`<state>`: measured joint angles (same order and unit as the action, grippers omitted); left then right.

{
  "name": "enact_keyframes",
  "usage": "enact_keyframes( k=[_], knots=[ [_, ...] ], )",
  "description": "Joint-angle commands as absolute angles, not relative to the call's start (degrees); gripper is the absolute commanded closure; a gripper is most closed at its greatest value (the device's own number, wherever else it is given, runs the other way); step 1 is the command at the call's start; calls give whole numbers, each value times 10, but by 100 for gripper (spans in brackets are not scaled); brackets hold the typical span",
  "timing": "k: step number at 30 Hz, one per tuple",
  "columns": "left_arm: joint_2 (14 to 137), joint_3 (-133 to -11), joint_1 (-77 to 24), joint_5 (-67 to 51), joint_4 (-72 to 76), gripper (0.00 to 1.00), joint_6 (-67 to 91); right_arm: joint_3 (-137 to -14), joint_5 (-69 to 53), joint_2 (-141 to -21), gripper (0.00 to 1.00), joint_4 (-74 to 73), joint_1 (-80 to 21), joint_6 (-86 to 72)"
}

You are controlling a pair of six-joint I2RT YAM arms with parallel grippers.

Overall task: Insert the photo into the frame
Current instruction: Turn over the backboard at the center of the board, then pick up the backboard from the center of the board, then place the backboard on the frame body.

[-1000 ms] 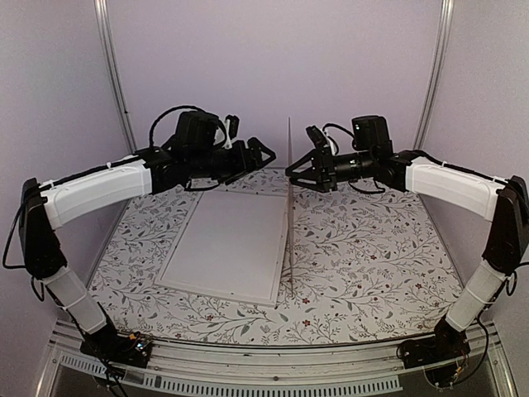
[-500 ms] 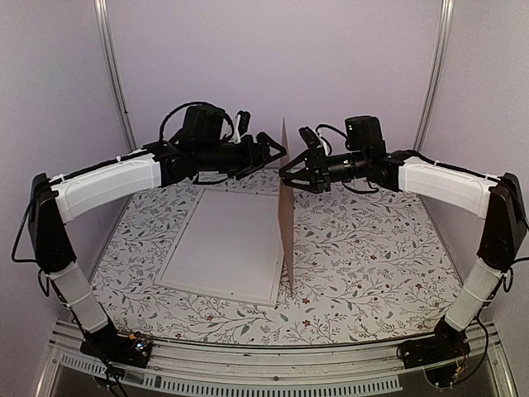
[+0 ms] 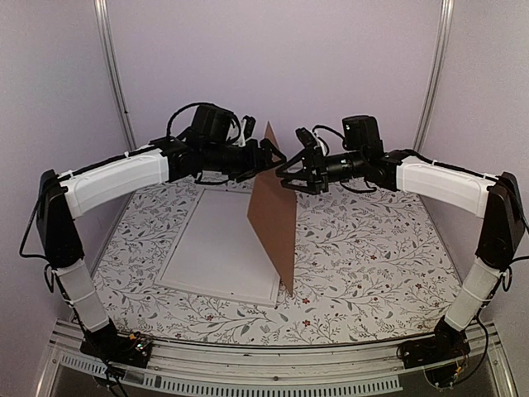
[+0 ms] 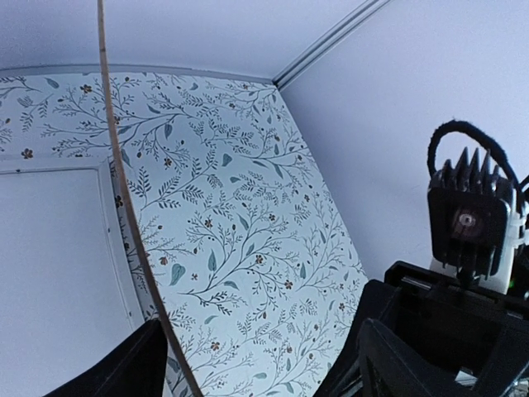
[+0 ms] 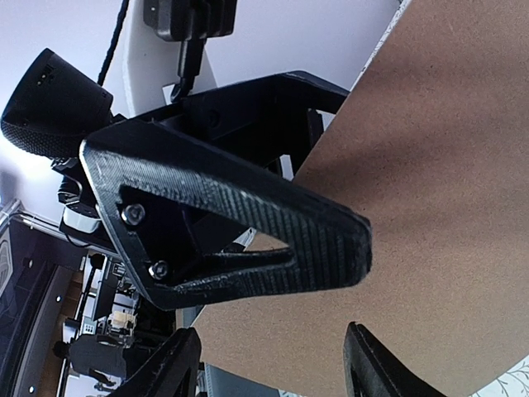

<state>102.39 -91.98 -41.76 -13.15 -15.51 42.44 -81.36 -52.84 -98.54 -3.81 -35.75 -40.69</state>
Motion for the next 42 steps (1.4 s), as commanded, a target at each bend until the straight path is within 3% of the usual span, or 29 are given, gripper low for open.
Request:
enact_keyframes(
  k=[1,5,18,26,42],
  knots=[
    [1030,-953,-412,-100,-216,21,387,-811,-519,-968,38,-54,-360,-397],
    [1025,-963,-413,-70,-258,28,367,-796,-513,-964,38,-58,-354,-392],
    [1035,-980,-412,-37,-305,78,331,-747,-496,-947,39,-73,-329,-379],
    [1006,-945,-408,-40,-283,99,340,-722,-492,-924,39,-92,-300,-365],
    [753,-607,-256,-262,35,100,524,-708,-476,-835,39,-164,-230,-317]
  ],
)
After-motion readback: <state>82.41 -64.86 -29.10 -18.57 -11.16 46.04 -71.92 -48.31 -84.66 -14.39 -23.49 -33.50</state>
